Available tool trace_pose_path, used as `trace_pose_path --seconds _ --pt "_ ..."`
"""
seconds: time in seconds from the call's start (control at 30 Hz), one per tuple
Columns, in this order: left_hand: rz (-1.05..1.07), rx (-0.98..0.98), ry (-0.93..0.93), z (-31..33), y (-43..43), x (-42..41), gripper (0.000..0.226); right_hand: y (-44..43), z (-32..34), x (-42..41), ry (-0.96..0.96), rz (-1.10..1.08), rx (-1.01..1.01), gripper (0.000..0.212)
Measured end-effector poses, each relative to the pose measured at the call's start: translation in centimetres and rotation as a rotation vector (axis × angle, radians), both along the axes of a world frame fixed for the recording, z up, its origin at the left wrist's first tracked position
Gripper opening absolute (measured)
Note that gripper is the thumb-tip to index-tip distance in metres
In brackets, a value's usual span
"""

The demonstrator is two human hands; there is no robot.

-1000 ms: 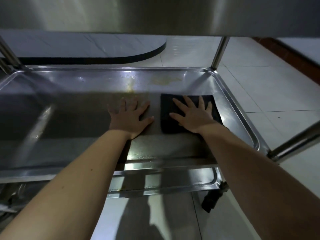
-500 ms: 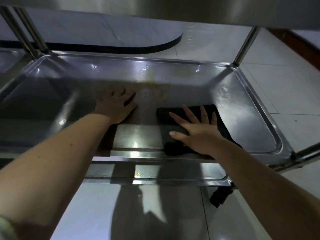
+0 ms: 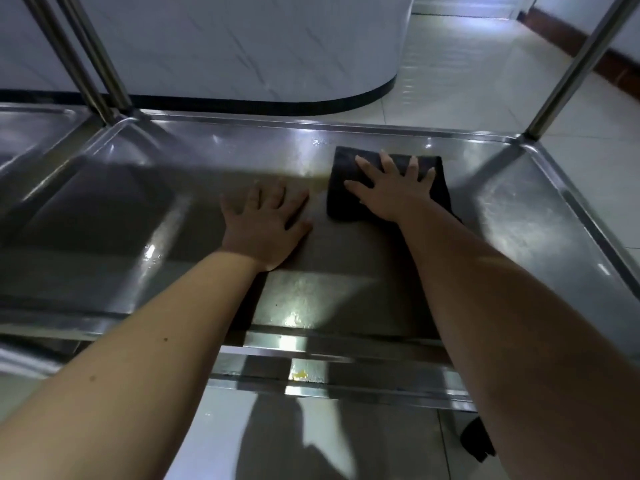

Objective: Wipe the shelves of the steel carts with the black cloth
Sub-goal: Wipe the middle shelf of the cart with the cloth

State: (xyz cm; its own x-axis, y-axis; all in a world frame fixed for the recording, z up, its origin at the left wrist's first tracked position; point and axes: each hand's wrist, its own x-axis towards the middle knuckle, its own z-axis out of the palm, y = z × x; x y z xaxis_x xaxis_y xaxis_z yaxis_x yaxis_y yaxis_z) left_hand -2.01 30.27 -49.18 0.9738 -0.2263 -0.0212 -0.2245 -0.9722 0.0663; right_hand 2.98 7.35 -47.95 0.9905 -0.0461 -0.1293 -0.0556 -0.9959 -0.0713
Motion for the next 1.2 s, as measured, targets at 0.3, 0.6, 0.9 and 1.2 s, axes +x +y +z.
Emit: trace_pose_path --seconds 0.3,0.6,0.9,1.2 --pt "0.011 -0.018 0.000 0.4 0.1 -0.1 0.057 2.6 1.3 -16.9 0.182 0.160 0.031 0.070" --pt "0.032 -0.056 -0.020 0.0 0.2 -0.1 0.058 2.6 0.4 -6.8 0.045 0.047 0.001 0.071" --pt "0.024 -0.058 -0.006 -0.3 0.2 0.3 0.057 3.4 0.3 1.4 0.000 -0.017 0.023 0.073" --pt "0.039 -0.033 -0.003 0.1 0.0 0.2 0.056 2.8 0.3 -8.9 0.065 0.029 0.027 0.070"
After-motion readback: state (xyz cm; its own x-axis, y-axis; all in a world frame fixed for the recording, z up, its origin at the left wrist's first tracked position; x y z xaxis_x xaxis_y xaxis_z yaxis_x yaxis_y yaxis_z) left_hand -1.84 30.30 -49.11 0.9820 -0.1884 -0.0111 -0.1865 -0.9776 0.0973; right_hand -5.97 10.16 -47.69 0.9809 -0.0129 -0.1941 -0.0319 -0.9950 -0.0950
